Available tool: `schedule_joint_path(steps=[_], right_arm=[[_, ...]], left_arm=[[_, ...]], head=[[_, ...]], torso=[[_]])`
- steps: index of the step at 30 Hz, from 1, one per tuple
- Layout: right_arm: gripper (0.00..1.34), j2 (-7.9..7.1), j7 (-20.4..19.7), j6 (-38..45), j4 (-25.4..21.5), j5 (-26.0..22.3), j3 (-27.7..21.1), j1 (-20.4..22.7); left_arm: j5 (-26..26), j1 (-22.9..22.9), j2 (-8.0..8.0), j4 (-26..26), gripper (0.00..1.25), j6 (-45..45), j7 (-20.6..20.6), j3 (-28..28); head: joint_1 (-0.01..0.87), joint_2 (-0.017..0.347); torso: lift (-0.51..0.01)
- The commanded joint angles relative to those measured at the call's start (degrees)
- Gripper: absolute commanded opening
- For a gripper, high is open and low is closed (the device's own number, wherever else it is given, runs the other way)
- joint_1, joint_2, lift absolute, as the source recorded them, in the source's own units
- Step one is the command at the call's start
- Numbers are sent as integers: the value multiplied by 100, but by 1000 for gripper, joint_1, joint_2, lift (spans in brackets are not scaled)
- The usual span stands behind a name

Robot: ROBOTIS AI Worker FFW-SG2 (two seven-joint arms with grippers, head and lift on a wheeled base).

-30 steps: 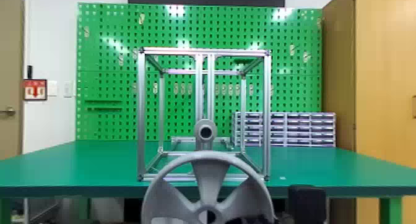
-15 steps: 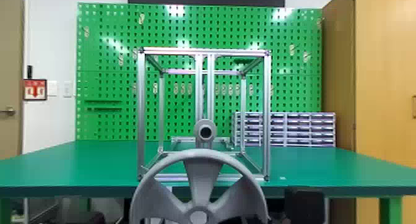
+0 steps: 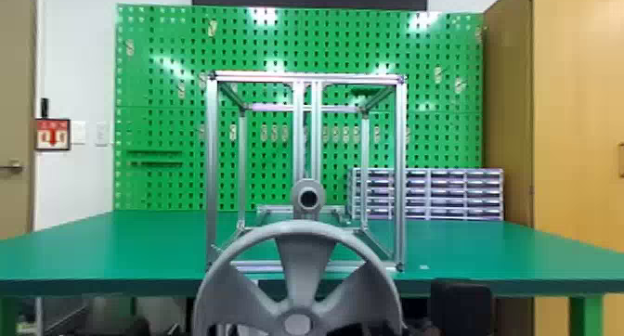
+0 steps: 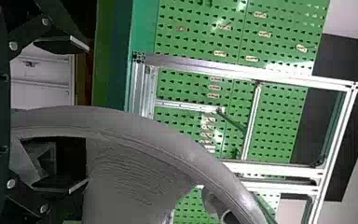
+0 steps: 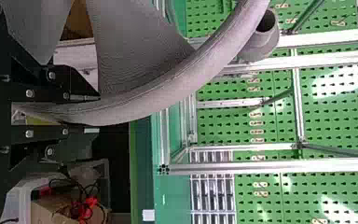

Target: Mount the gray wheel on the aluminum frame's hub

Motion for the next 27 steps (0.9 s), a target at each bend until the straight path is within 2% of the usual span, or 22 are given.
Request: schedule_joint_path(steps=[1, 5, 10, 17, 22, 27], right_arm=[[150, -11, -3, -54, -19, -40, -16, 9], [150, -11, -3, -81, -37, -57, -8, 18], [150, -20, -3, -81, -45, -66, -8, 18], [150, -20, -3, -81, -45, 22, 10, 18], [150, -37, 6, -195, -2, 206, 115, 18], [150, -55, 6, -230, 60, 409, 247, -35]], left_arm=[[-28, 10, 0, 46, 956, 11, 30, 2], [-28, 1, -8, 98, 873, 11, 47, -6], [-11, -7, -8, 107, 641, 11, 65, -24], [42, -16, -8, 107, 499, 20, 118, -68], [156, -69, -8, 81, 480, 116, 276, -121], [139, -166, -88, -51, 460, 380, 416, -68]], head=[[-5, 6], [-5, 6], [-5, 6], [-5, 6], [-5, 6], [-5, 6]], torso=[[-499], [-499], [-499], [-499], [-499], [-499]])
